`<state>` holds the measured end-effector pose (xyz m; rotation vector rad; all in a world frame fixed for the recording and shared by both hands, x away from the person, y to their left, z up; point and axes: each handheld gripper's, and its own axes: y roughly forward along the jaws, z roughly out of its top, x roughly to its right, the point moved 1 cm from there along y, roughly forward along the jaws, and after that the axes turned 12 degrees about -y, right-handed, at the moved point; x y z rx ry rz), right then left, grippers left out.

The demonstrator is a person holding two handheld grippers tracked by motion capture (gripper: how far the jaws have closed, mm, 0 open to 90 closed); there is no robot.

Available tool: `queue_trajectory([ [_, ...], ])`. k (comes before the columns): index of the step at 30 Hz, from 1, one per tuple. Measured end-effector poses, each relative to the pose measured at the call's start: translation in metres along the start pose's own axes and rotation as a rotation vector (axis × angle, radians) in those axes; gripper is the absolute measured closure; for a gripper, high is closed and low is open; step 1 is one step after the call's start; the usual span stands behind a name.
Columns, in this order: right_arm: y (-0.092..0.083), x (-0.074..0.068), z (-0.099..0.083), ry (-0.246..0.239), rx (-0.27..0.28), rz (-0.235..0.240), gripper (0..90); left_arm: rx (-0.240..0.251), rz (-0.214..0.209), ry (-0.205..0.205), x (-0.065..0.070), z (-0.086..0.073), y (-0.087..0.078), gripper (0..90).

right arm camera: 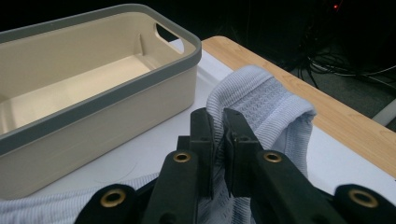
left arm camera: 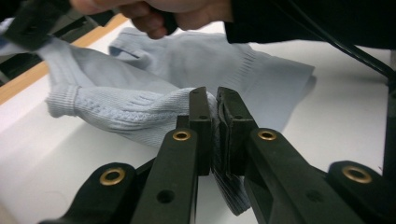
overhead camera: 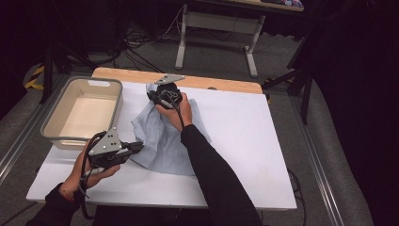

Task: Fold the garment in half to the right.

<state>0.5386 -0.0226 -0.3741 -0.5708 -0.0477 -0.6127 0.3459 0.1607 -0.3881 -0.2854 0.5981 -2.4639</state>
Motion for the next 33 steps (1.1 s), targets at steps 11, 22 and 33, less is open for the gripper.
queue_trajectory([
  [11, 0.006, 0.01, 0.007, -0.009, -0.002, -0.013, 83.2, 0.039, 0.015, -0.039, -0.013, 0.008, -0.001, 85.5],
  [22, 0.002, 0.013, 0.007, 0.007, 0.008, 0.001, 83.0, 0.029, -0.011, 0.01, -0.002, 0.016, 0.008, 85.6],
  [33, -0.013, 0.016, 0.01, 0.004, 0.039, 0.022, 82.6, 0.02, -0.053, 0.053, 0.012, 0.019, 0.013, 85.8],
])
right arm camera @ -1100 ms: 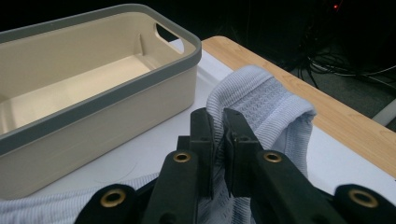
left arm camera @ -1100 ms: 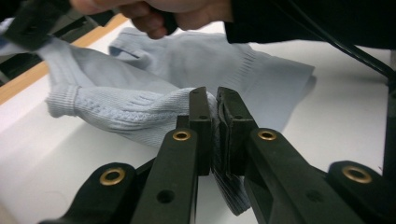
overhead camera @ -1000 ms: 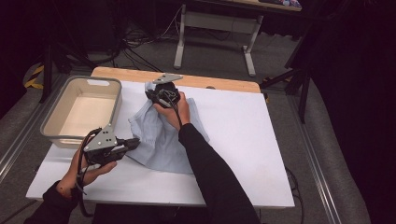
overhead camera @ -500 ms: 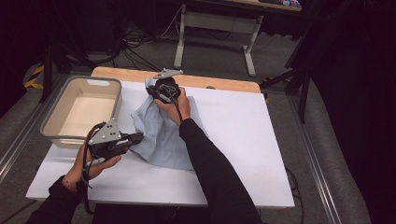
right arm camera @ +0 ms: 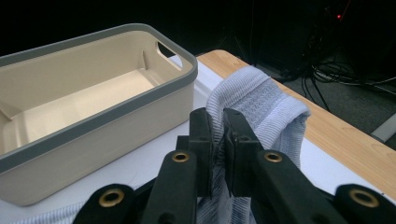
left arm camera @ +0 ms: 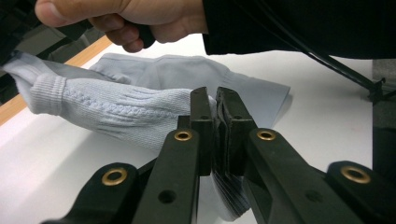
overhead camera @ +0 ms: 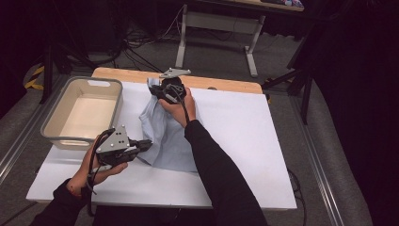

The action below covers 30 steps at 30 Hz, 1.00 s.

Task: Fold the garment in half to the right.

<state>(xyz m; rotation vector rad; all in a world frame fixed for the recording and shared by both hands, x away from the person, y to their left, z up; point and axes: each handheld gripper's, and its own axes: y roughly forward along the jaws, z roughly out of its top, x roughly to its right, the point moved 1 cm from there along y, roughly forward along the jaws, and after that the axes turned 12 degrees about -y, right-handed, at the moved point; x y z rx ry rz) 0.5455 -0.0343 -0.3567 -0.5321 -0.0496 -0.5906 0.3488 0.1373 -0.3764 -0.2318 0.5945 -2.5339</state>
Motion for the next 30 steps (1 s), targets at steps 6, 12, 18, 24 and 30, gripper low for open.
queue_trajectory([
  [6, -0.01, 0.005, -0.004, 0.0, 0.008, 0.003, 82.5, -0.009, -0.03, 0.013, 0.005, 0.004, 0.014, 85.8],
  [12, -0.021, 0.012, -0.011, 0.01, 0.019, 0.001, 82.3, -0.013, -0.058, 0.029, 0.012, 0.01, 0.027, 85.8],
  [18, -0.032, 0.018, -0.018, 0.02, 0.017, -0.01, 82.1, -0.024, -0.08, 0.041, 0.016, 0.014, 0.04, 85.9],
  [24, -0.043, 0.022, -0.025, 0.029, 0.027, -0.014, 81.8, -0.044, -0.104, 0.052, 0.019, 0.014, 0.05, 85.8],
  [30, -0.05, 0.027, -0.034, 0.043, 0.033, -0.014, 81.7, -0.052, -0.106, 0.057, 0.021, 0.013, 0.054, 85.8],
])
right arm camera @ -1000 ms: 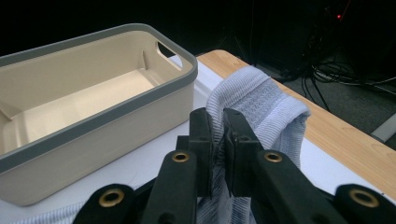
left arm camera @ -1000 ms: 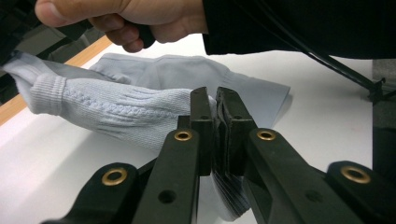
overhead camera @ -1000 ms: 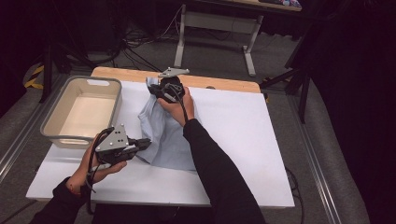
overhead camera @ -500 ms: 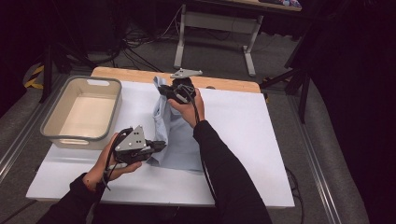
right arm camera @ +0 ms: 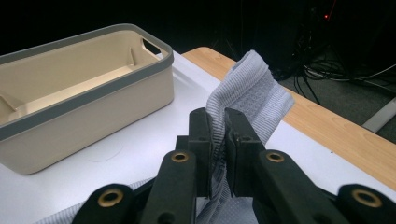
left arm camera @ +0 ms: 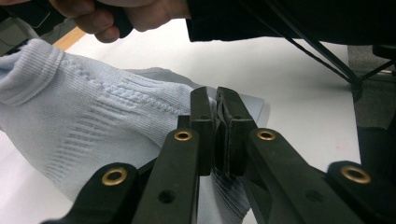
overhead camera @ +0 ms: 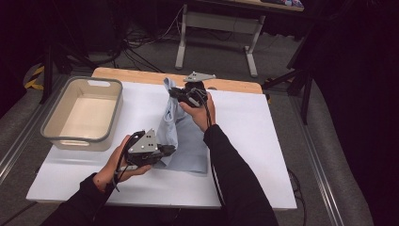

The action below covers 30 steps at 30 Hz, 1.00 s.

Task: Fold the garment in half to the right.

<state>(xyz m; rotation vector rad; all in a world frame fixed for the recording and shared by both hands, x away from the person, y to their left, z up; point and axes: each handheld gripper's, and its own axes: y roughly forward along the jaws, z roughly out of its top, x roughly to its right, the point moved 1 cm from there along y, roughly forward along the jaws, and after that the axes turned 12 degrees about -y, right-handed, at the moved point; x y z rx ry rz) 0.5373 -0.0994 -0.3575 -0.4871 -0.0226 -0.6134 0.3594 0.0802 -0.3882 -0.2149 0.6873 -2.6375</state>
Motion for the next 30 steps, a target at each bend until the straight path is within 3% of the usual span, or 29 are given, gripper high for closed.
queue_trajectory([
  [9, -0.002, 0.002, -0.007, 0.007, -0.009, -0.025, 82.1, -0.004, 0.003, -0.012, -0.003, -0.001, 0.004, 85.8],
  [17, -0.005, 0.006, -0.016, 0.02, -0.026, -0.045, 79.0, -0.021, -0.019, -0.019, -0.001, 0.001, 0.03, 85.7],
  [23, -0.011, 0.014, -0.025, 0.018, -0.062, -0.103, 73.5, -0.038, -0.01, -0.023, -0.003, 0.004, 0.05, 85.3],
  [30, -0.024, 0.024, -0.041, 0.038, -0.082, -0.121, 75.7, -0.065, -0.025, -0.046, -0.006, 0.002, 0.069, 85.5],
])
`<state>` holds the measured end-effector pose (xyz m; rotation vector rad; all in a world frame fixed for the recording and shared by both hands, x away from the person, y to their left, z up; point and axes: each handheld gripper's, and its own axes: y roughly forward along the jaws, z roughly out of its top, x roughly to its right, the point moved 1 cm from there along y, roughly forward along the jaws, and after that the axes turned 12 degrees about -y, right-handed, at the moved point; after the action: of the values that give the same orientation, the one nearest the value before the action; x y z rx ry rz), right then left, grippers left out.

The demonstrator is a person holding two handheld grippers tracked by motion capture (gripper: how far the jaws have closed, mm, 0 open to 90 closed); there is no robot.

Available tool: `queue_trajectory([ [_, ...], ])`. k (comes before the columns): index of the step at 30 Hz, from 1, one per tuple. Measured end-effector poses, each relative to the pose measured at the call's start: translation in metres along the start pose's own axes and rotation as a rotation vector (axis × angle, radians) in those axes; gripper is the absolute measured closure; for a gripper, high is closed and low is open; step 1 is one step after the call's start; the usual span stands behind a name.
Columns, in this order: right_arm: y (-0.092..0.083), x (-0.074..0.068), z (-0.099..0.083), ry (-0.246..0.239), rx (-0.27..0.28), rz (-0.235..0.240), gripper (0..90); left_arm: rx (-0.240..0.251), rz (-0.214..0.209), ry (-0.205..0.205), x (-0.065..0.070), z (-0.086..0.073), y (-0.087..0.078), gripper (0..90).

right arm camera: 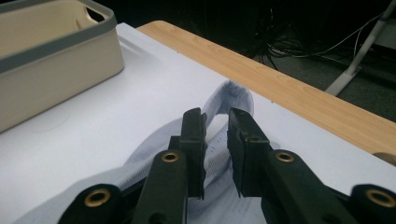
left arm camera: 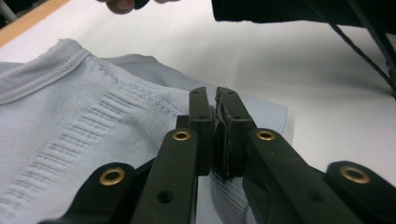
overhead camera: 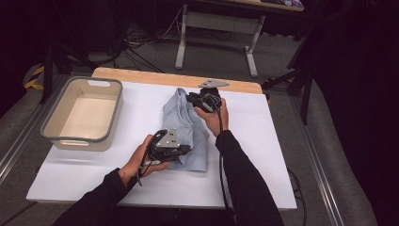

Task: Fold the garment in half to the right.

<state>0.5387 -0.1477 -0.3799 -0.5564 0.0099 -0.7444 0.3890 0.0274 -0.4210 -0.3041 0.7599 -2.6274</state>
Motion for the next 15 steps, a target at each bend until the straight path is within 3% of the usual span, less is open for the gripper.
queue_trajectory([
  [5, -0.011, -0.006, -0.008, -0.01, -0.006, 0.031, 69.8, -0.013, -0.008, -0.004, 0.005, -0.002, 0.009, 84.5],
  [9, -0.02, -0.019, -0.009, -0.049, -0.017, 0.069, 64.2, -0.002, -0.004, 0.004, 0.011, -0.004, 0.01, 74.3],
  [12, -0.026, -0.028, -0.013, -0.067, -0.039, 0.093, 60.0, 0.013, 0.024, 0.023, 0.016, -0.005, -0.001, 62.3],
  [15, -0.032, -0.036, -0.021, -0.055, -0.058, 0.123, 55.8, 0.027, 0.037, 0.045, 0.017, -0.01, -0.02, 57.5],
])
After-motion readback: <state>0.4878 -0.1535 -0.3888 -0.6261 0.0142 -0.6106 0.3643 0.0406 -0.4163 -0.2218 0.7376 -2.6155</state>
